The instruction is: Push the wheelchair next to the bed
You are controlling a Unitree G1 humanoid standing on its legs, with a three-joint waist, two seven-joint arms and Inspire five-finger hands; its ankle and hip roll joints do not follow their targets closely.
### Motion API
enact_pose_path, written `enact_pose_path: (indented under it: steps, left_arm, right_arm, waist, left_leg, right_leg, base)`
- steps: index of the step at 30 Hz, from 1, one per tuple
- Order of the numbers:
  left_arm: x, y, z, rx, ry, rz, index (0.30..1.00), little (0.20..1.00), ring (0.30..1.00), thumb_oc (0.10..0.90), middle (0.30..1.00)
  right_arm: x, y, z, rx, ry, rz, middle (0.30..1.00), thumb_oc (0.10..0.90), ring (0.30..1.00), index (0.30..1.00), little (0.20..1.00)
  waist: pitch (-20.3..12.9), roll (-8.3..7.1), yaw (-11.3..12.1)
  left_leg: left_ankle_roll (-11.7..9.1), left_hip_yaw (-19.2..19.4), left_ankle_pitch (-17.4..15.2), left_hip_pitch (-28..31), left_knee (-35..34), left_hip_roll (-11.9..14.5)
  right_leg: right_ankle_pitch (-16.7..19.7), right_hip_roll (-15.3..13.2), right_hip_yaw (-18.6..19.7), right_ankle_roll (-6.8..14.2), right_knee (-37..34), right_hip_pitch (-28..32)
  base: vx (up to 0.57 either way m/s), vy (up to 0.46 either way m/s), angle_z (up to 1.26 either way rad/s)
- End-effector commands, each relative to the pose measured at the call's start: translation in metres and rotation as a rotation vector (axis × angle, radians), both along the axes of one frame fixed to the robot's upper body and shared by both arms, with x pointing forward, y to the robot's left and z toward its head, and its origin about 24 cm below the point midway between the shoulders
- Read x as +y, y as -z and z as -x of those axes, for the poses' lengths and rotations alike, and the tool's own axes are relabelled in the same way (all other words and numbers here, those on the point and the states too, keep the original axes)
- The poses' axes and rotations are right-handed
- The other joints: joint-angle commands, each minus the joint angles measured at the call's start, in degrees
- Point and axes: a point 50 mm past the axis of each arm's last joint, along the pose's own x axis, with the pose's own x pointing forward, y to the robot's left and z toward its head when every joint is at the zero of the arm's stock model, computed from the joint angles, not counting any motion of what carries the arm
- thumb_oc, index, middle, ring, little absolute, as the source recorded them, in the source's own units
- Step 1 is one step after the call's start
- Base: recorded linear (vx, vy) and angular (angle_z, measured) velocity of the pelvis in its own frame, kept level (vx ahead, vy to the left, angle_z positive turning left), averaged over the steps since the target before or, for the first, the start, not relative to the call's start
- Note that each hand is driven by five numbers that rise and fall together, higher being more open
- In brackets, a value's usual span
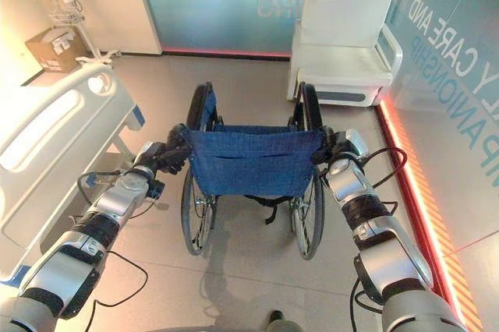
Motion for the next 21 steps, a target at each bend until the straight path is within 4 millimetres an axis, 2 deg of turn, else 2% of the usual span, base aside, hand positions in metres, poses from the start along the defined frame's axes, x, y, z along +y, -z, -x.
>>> enact_pose_path:
  steps: [1, 2, 3, 5, 8, 9, 11, 13, 14, 15, 17, 20, 21]
  left_arm:
    - [0.021, 0.016, 0.012, 0.076, -0.006, -0.128, 0.300, 0.300, 0.300, 0.400, 0.300]
    - [0.020, 0.015, 0.012, 0.089, 0.005, -0.136, 0.300, 0.300, 0.300, 0.400, 0.300]
    - [0.018, 0.015, 0.011, 0.095, 0.012, -0.138, 0.300, 0.300, 0.300, 0.400, 0.300]
    - [0.015, 0.012, 0.010, 0.099, 0.022, -0.152, 0.300, 0.300, 0.300, 0.400, 0.300]
    - [0.015, 0.003, 0.003, 0.089, 0.030, -0.174, 0.300, 0.300, 0.300, 0.400, 0.300]
    - [0.015, 0.003, 0.003, 0.089, 0.030, -0.174, 0.300, 0.300, 0.300, 0.400, 0.300]
    - [0.017, 0.000, -0.003, 0.099, 0.029, -0.197, 0.300, 0.300, 0.300, 0.400, 0.300]
    - [0.019, 0.003, -0.002, 0.135, 0.011, -0.198, 0.300, 0.300, 0.300, 0.400, 0.300]
    - [0.020, 0.004, -0.002, 0.140, 0.008, -0.199, 0.300, 0.300, 0.300, 0.400, 0.300]
    - [0.025, 0.010, 0.002, 0.173, -0.008, -0.207, 0.300, 0.300, 0.300, 0.400, 0.300]
    - [0.030, 0.018, 0.007, 0.206, -0.030, -0.190, 0.300, 0.300, 0.300, 0.400, 0.300]
    - [0.036, 0.021, 0.010, 0.216, -0.057, -0.167, 0.300, 0.300, 0.300, 0.400, 0.300]
    - [0.040, 0.021, 0.009, 0.214, -0.076, -0.154, 0.300, 0.300, 0.300, 0.400, 0.300]
  right_arm:
    - [0.019, 0.026, 0.007, 0.094, -0.192, -0.025, 0.300, 0.400, 0.300, 0.300, 0.300]
    - [0.014, 0.024, 0.008, 0.093, -0.190, -0.023, 0.300, 0.400, 0.300, 0.300, 0.300]
    - [0.013, 0.024, 0.009, 0.095, -0.190, -0.019, 0.300, 0.400, 0.300, 0.300, 0.300]
    - [0.010, 0.021, 0.009, 0.093, -0.190, -0.012, 0.300, 0.400, 0.300, 0.300, 0.300]
    - [0.001, 0.007, 0.003, 0.066, -0.183, -0.004, 0.300, 0.400, 0.300, 0.300, 0.300]
    - [0.001, 0.007, 0.003, 0.066, -0.183, -0.003, 0.300, 0.400, 0.300, 0.300, 0.300]
    - [-0.009, -0.003, -0.003, 0.052, -0.174, -0.009, 0.300, 0.400, 0.300, 0.300, 0.300]
    - [-0.007, -0.006, -0.006, 0.067, -0.188, -0.021, 0.300, 0.400, 0.300, 0.300, 0.300]
    - [-0.007, -0.006, -0.006, 0.069, -0.191, -0.022, 0.300, 0.400, 0.300, 0.300, 0.300]
    - [-0.005, -0.002, -0.005, 0.091, -0.202, -0.026, 0.300, 0.400, 0.300, 0.300, 0.300]
    - [-0.005, 0.004, -0.002, 0.120, -0.215, -0.014, 0.300, 0.400, 0.300, 0.300, 0.300]
    - [-0.005, 0.007, -0.002, 0.132, -0.229, 0.010, 0.300, 0.400, 0.300, 0.300, 0.300]
    - [-0.005, 0.007, -0.003, 0.137, -0.239, 0.023, 0.300, 0.400, 0.300, 0.300, 0.300]
  waist:
    - [1.19, 0.32, 2.05]
    - [2.07, -0.06, 1.35]
    - [2.66, -0.29, 0.82]
    - [3.82, -1.29, -0.19]
    - [5.12, -2.13, -1.43]
    - [5.20, -2.06, -1.45]
    - [4.25, -3.04, -1.41]
    - [3.27, -3.11, -1.20]
    - [3.15, -3.11, -1.20]
    - [2.30, -3.58, -1.27]
    - [0.88, -4.12, -1.48]
    - [-0.36, -4.36, -1.71]
    - [-1.09, -4.73, -1.86]
  left_leg:
    - [2.78, 0.46, -2.26, -6.69, 6.59, -3.80]
    - [2.58, -0.59, -2.70, -6.28, 7.07, -4.26]
    - [2.45, -1.56, -3.09, -5.78, 7.36, -4.47]
    - [2.19, -3.36, -5.06, -4.49, 8.21, -4.93]
    - [2.43, -6.23, -8.29, -3.36, 9.16, -4.86]
    - [2.42, -6.27, -8.35, -3.31, 9.21, -4.79]
    - [1.96, -6.21, -9.33, -4.99, 11.68, -3.92]
    - [0.88, -5.51, -9.28, -5.36, 13.36, -1.88]
    - [0.76, -5.41, -9.34, -5.35, 13.57, -1.61]
    - [-0.13, -4.90, -9.55, -4.63, 14.75, 0.15]
    - [-0.92, -4.59, -9.96, -3.74, 15.95, 1.82]
    - [-1.87, -3.69, -7.47, -4.29, 19.25, 4.22]
    - [-2.21, -2.61, -4.89, -5.66, 23.27, 5.67]
  right_leg:
    - [0.27, -4.42, 1.46, 1.65, 29.87, -10.54]
    - [4.05, -4.54, 2.83, 1.90, 28.48, -13.39]
    - [5.27, -4.78, 3.21, 1.85, 26.62, -14.84]
    - [7.74, -5.95, 3.94, 2.06, 18.29, -17.10]
    - [8.58, -6.48, 6.65, 2.81, 5.44, -17.63]
    - [8.62, -6.42, 6.57, 2.80, 5.32, -17.49]
    - [6.39, -5.86, 7.45, 3.38, 4.46, -15.06]
    - [3.28, -5.23, 6.70, 3.22, 7.47, -14.66]
    - [2.89, -5.13, 6.69, 3.18, 7.98, -14.76]
    - [1.71, -4.74, 5.83, 2.31, 8.63, -14.01]
    - [0.97, -3.97, 5.02, 1.05, 7.95, -12.72]
    - [0.06, -2.91, 4.05, -0.56, 7.01, -11.64]
    - [-0.74, -2.15, 3.38, -1.85, 6.32, -10.57]
  base:
    - [0.19, 0.066, 0.03]
    - [0.22, -0.001, 0.10]
    - [0.26, -0.078, 0.15]
    - [0.26, -0.204, 0.40]
    - [0.23, -0.282, 0.26]
    - [0.19, -0.348, 0.43]
    - [0.24, -0.404, 0.51]
    - [0.25, -0.307, 0.41]
    - [0.36, -0.332, 0.48]
    - [0.38, -0.332, 0.43]
    - [0.43, -0.359, 0.26]
    - [0.27, -0.243, 0.24]
    - [0.24, -0.219, 0.06]
